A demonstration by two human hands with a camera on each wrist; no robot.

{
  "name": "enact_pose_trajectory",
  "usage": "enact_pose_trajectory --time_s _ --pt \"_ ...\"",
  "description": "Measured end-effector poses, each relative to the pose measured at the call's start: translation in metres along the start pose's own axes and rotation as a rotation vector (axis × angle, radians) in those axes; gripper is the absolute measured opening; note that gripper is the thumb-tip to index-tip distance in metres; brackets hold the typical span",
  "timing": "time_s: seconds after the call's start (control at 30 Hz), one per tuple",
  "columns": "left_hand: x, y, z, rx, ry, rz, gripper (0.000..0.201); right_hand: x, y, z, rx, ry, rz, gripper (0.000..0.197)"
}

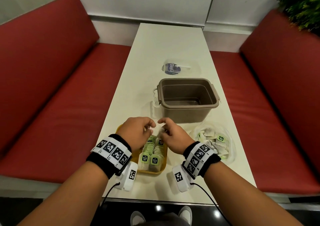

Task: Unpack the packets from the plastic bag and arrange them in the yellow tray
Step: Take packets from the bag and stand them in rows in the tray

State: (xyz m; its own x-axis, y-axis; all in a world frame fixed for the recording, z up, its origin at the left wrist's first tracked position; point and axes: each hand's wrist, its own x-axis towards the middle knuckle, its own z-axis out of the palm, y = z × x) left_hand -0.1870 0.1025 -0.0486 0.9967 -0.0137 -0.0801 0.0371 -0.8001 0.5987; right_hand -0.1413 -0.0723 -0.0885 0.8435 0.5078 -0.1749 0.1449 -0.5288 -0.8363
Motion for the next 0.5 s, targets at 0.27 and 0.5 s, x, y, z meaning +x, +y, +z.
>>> enact_pose_trajectory --time_s 0.27,0.5 --pt "0.0 -0.003 -0.008 0.183 -0.02 -0.005 0.011 0.002 -0.002 0.005 -0.188 0.059 -0.163 0.034" --pt "-0.001 -0.002 -0.013 0.203 0.027 0.058 0.007 0.001 -0.012 0.011 -0.134 0.073 -0.213 0.018"
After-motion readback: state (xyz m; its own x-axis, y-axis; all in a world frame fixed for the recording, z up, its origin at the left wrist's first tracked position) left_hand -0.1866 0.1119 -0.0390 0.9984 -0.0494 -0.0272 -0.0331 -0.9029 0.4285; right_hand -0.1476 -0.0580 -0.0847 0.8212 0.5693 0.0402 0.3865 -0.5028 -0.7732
